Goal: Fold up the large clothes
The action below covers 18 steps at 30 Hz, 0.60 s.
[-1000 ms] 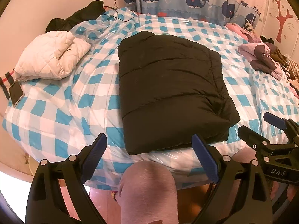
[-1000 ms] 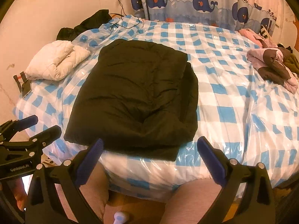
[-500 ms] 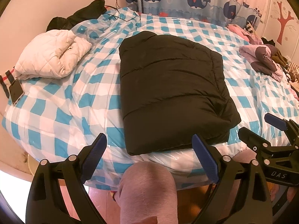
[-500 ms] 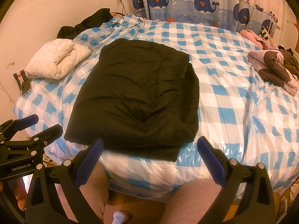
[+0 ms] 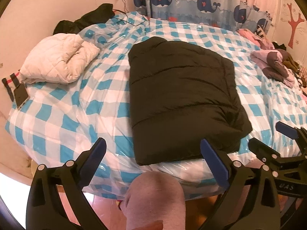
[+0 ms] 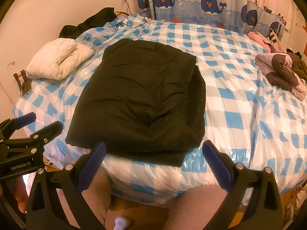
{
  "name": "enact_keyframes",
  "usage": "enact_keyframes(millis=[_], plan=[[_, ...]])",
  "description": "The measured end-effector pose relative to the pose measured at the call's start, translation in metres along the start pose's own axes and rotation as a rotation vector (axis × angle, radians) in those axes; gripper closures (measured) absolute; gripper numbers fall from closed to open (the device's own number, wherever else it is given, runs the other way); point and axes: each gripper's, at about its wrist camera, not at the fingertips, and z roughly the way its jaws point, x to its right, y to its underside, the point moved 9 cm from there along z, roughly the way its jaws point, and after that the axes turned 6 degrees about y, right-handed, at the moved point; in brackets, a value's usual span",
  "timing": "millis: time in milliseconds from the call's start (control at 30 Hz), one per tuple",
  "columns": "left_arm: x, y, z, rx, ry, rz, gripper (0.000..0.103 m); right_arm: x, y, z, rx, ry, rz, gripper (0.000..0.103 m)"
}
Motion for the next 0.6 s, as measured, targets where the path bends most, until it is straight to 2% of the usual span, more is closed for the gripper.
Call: enact_keyframes(millis=[167,367,600], plan=[[-0.0035,-0.0010,0.0023,-0.002,-0.039,0.003,0.008,-0.0008,0.0002,0.0004,-0.001,-0.004,0.002,0.006],[-0.0040,0.0002,0.0045,-0.012,-0.011,-0.035,0.008,0.0015,-0.0001,0.0036,-0.008,-0.009,-0.002,0.006],[-0.0031,-0.0001,0.0054,-0.011,-0.015,-0.031,0.008,0.0061,0.0012,0.0094,-0.013,-0.017,0.001,0.006]])
